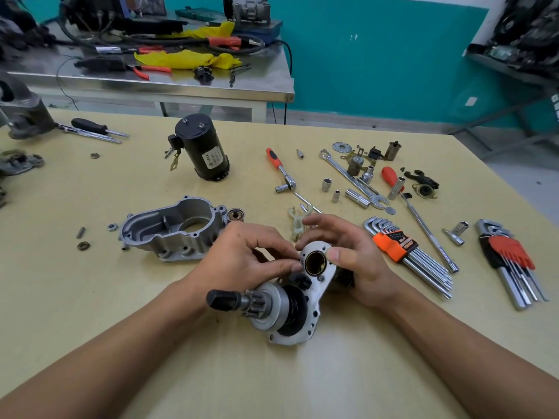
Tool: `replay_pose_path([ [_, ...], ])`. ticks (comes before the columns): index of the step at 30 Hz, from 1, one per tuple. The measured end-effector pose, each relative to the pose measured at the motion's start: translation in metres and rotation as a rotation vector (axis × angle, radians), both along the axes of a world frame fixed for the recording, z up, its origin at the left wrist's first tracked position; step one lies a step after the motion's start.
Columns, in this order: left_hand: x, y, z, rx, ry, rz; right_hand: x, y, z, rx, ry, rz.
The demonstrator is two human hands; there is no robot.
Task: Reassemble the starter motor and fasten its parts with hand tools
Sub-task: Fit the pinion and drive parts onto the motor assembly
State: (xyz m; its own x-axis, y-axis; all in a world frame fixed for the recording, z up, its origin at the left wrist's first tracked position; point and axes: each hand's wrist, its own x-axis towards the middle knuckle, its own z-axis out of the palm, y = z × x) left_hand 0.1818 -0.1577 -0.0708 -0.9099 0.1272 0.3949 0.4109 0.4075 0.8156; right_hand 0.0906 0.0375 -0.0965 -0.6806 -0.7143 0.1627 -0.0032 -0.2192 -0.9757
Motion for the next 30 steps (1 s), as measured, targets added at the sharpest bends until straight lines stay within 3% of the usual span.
replay_pose_path([
  [11, -0.0003, -0.0028, -0.0029, 0.154, -0.213, -0.098, -0.0004, 0.0006, -0.0017, -0.008, -0.009, 0.001],
  [18, -0.0006, -0.0003, -0.0090, 0.113, -0.133, 0.019, -0.0004, 0.0005, -0.0014, -0.009, 0.000, 0.007],
  [27, -0.0003, -0.0030, -0.0066, 0.198, -0.237, -0.121, -0.0015, 0.0003, -0.0027, -0.003, -0.016, 0.002],
  [30, 0.0001, -0.0043, -0.0089, 0.197, -0.203, -0.048, -0.0001, 0.0002, -0.0021, -0.009, -0.027, 0.006],
])
